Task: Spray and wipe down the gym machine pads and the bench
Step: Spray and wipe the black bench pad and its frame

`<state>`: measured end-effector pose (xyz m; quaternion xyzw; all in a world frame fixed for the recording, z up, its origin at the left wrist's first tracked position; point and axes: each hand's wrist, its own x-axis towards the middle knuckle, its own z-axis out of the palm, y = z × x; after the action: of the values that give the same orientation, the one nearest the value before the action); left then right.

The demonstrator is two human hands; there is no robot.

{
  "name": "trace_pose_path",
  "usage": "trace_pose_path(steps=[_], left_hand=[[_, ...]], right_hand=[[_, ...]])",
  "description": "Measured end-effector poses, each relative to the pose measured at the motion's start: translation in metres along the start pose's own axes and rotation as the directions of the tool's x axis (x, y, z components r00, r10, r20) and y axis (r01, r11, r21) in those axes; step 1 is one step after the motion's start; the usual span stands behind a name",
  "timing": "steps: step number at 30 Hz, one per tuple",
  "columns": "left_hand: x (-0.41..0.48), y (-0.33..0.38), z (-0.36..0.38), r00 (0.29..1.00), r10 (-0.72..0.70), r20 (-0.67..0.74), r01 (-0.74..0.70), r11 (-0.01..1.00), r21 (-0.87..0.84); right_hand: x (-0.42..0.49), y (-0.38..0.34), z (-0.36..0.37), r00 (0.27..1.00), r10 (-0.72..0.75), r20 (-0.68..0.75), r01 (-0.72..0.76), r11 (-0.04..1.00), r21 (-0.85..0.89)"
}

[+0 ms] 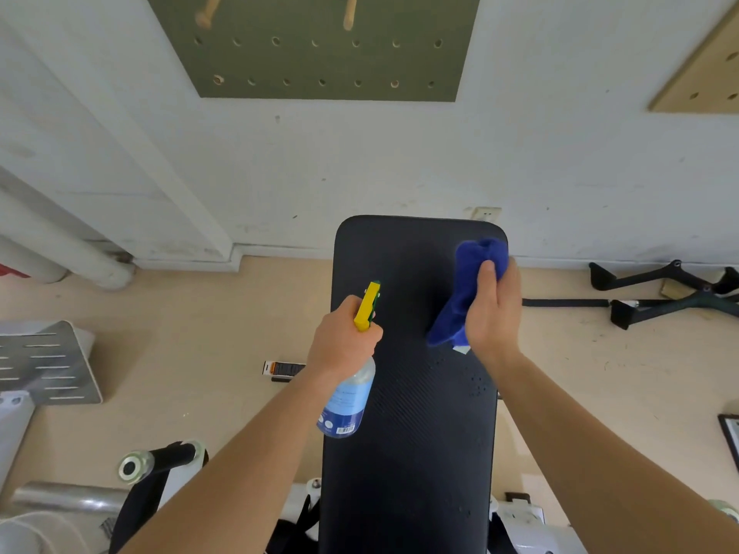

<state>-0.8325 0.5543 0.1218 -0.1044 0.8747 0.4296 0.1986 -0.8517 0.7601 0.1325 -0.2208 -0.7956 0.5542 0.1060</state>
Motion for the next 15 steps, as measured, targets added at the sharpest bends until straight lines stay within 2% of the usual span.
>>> trace_pose_path(steps=[2,6,7,8,9,10,11,13,15], left_hand=[[0.001,-0.006,-0.004,1.000,0.003,0.019,-0.002,0.999,-0.041],[0.003,-0.017,-0.014,1.000,-0.003,0.004,0.004,0.997,-0.081],[0.005,-0.021,-0.016,1.000,-0.009,0.000,0.008,0.995,-0.103],[0.007,-0.024,-0.018,1.000,-0.010,-0.006,0.009,0.992,-0.128],[0.009,-0.026,-0.020,1.000,-0.008,-0.012,0.006,0.989,-0.149],[0.012,-0.029,-0.021,1.000,-0.003,-0.019,0.000,0.987,-0.162],[0.014,-0.030,-0.022,1.000,0.006,-0.028,-0.010,0.985,-0.173],[0.017,-0.034,-0.022,0.999,0.020,-0.049,-0.029,0.981,-0.190],[0.017,-0.037,-0.022,0.998,0.025,-0.062,-0.038,0.976,-0.215]], right_hand=[[0.012,0.005,0.019,0.991,-0.123,0.058,0.130,0.982,-0.138],[0.038,0.011,0.066,0.927,-0.298,0.228,0.352,0.901,-0.254],[0.043,0.016,0.078,0.902,-0.323,0.288,0.412,0.843,-0.346],[0.047,0.024,0.091,0.868,-0.335,0.366,0.486,0.723,-0.491],[0.047,0.033,0.102,0.835,-0.327,0.442,0.548,0.560,-0.621],[0.045,0.041,0.111,0.814,-0.308,0.492,0.581,0.421,-0.697],[0.040,0.048,0.116,0.801,-0.303,0.517,0.597,0.335,-0.729],[0.028,0.063,0.116,0.763,-0.322,0.560,0.641,0.276,-0.716],[0.009,0.084,0.105,0.666,-0.336,0.666,0.741,0.192,-0.644]])
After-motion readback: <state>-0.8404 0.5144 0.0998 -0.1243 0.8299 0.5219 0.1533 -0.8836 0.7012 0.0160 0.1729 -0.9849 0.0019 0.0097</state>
